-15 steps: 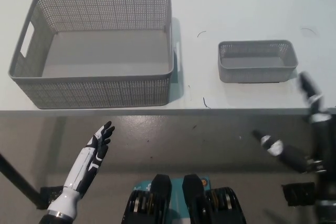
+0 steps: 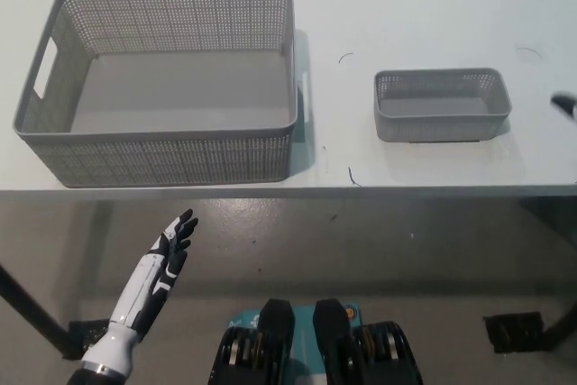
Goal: Use the right hand to pick up a small rectangular container and put it into a bigger container on the left side
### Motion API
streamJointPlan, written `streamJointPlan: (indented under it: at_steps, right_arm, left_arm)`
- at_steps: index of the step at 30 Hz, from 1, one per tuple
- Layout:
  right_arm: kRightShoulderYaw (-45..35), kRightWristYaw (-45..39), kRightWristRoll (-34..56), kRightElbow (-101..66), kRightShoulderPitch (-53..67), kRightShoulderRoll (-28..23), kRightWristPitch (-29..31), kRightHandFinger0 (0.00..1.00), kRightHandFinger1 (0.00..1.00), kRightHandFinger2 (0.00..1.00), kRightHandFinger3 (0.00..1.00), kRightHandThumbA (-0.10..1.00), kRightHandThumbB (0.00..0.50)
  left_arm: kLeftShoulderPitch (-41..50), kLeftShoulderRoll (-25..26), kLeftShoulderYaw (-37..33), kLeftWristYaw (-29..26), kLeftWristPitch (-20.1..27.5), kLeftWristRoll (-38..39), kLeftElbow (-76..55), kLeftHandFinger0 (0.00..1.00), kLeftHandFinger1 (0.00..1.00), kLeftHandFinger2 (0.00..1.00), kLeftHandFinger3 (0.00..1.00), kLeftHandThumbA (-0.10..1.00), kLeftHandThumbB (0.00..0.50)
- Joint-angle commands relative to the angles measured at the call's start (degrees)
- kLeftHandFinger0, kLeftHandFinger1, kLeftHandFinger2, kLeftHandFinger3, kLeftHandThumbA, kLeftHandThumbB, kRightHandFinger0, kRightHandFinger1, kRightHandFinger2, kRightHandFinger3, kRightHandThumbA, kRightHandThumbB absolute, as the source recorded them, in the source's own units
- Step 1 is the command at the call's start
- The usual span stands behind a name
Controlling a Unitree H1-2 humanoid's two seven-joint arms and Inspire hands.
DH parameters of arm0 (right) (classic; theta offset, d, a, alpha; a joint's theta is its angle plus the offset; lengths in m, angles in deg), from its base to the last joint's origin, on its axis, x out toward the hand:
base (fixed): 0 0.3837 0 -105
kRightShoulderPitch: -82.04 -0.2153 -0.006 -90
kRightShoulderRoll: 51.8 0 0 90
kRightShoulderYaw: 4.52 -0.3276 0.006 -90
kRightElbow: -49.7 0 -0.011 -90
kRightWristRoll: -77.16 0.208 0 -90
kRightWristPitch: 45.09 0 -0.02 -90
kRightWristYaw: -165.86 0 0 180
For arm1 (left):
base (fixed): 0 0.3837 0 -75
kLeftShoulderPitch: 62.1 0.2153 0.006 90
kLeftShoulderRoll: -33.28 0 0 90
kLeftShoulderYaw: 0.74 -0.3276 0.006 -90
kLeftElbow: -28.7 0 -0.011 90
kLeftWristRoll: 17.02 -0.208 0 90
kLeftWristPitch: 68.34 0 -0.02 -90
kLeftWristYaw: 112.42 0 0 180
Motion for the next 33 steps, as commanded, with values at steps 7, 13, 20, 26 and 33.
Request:
streamJointPlan:
  at_steps: [7,13,20,26,33]
  right_arm:
    - [22.2,-45.1,-6.3,32.3,-49.0,-16.3,-24.0,1.00,1.00,1.00,1.00,1.00,0.293]
    - [30.2,-49.2,-13.5,49.1,-58.3,-12.8,-14.5,1.00,1.00,1.00,1.00,1.00,0.402]
    - [38.3,-53.1,-14.2,69.6,-66.2,-5.3,-10.3,1.00,1.00,1.00,1.00,1.00,0.371]
    - [43.2,-50.6,-15.1,80.2,-68.8,0.1,-7.2,1.00,1.00,1.00,1.00,1.00,0.333]
    - [46.9,-47.7,-14.6,92.6,-70.3,6.0,-4.7,1.00,1.00,1.00,1.00,1.00,0.281]
  left_arm:
    - [-2.5,2.3,0.9,0.4,3.2,-0.9,-3.4,1.00,1.00,1.00,1.00,1.00,0.250]
    - [-2.6,2.3,0.7,0.4,3.2,-1.4,-3.3,1.00,1.00,1.00,1.00,1.00,0.243]
    - [-0.9,2.1,0.3,0.6,2.7,-1.7,-4.1,1.00,1.00,1.00,1.00,1.00,0.209]
    - [-0.3,1.9,0.1,0.4,2.3,-2.4,-4.3,1.00,1.00,1.00,1.00,1.00,0.218]
    - [0.3,1.7,0.0,0.4,2.7,-2.4,-4.4,1.00,1.00,1.00,1.00,1.00,0.227]
